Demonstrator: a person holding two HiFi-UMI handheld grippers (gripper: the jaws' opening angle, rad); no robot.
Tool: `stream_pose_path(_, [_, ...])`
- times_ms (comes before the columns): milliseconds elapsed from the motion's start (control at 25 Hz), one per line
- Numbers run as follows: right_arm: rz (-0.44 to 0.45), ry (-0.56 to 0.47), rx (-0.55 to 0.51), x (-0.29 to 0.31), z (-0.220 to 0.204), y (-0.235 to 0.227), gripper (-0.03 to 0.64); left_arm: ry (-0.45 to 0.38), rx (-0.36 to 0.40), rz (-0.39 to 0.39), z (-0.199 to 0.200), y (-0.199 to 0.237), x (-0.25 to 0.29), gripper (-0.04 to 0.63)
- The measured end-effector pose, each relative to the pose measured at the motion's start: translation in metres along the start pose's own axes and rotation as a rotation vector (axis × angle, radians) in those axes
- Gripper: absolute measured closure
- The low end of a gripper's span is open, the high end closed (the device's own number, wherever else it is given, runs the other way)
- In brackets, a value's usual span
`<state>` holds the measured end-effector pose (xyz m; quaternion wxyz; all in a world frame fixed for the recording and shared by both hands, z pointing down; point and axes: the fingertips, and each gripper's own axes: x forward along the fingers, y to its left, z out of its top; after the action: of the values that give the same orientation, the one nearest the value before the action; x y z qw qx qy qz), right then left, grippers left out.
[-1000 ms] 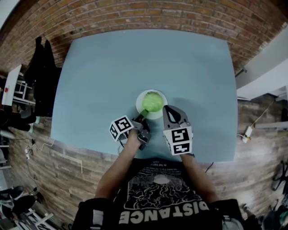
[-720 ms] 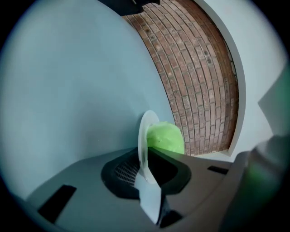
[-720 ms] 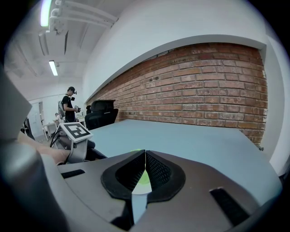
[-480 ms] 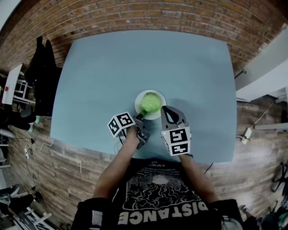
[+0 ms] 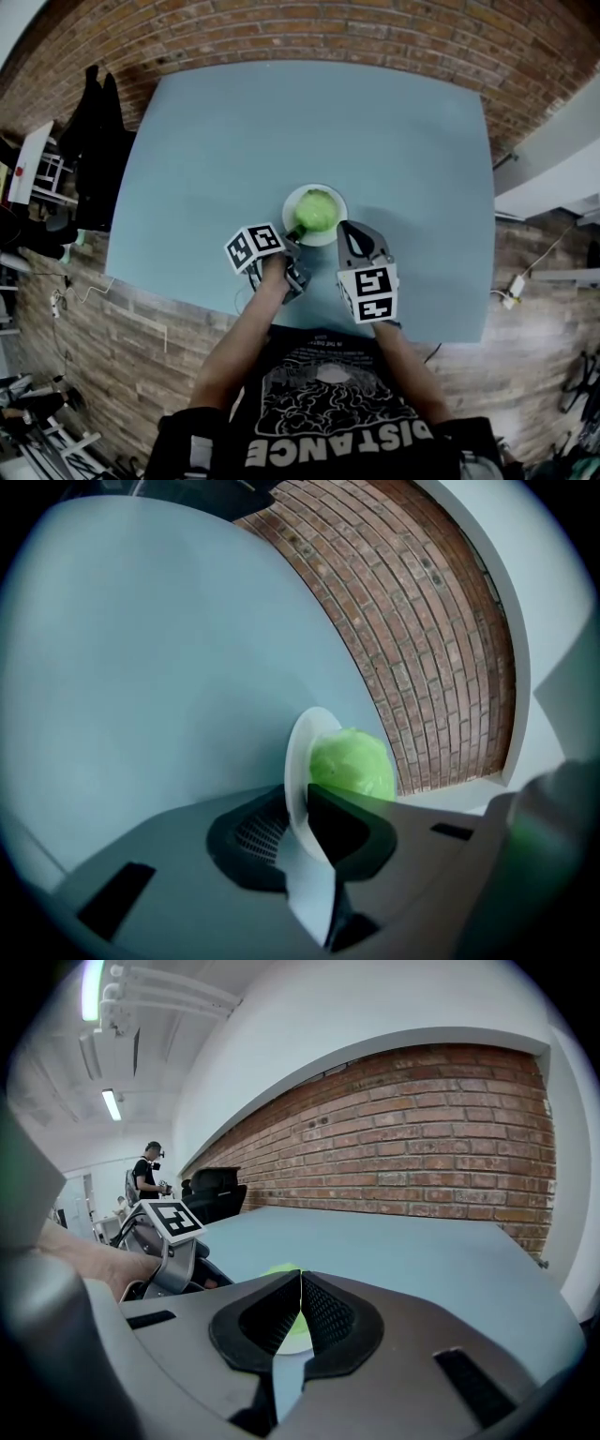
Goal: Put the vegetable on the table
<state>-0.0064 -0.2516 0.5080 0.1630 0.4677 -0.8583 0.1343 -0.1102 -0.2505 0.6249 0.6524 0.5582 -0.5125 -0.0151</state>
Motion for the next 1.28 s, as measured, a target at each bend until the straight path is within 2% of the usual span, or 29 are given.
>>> stream_pose_path(320, [0.053,0.016,0.005,0.001,-0.006,0.0,0.607,-0.008,0.066,0.087,0.007,0.002,-0.001,0.534])
stream_pose_path(640, [0.123,0.031,0.01,-0.003,-0.013,0.006,0.607,-0.024,0.037,0.15,0.006,0.006,-0.003,0.529])
stream_pose_path(760, [0.138,0.034,0.014,-0.004,-0.013,0.007,0.607,-0.038,0.06,0.187,0.006,0.008,-0.005,0.522])
stream_pose_path(880, [0.144,0.037,0.017,-0.003,-0.014,0.007,0.607,-0.037,0.116,0.224,0.006,0.009,-0.007,0.515])
stream_pose_path(1040, [0.143,0.044,0.021,-0.004,-0.016,0.008,0.607,-0.008,0.263,0.296,0.002,0.008,-0.008,0.514])
stream_pose_path(1280, [0.139,0.045,0.026,-0.007,-0.019,0.01,0.607,0.002,0.33,0.321,-0.003,0.011,-0.011,0.512])
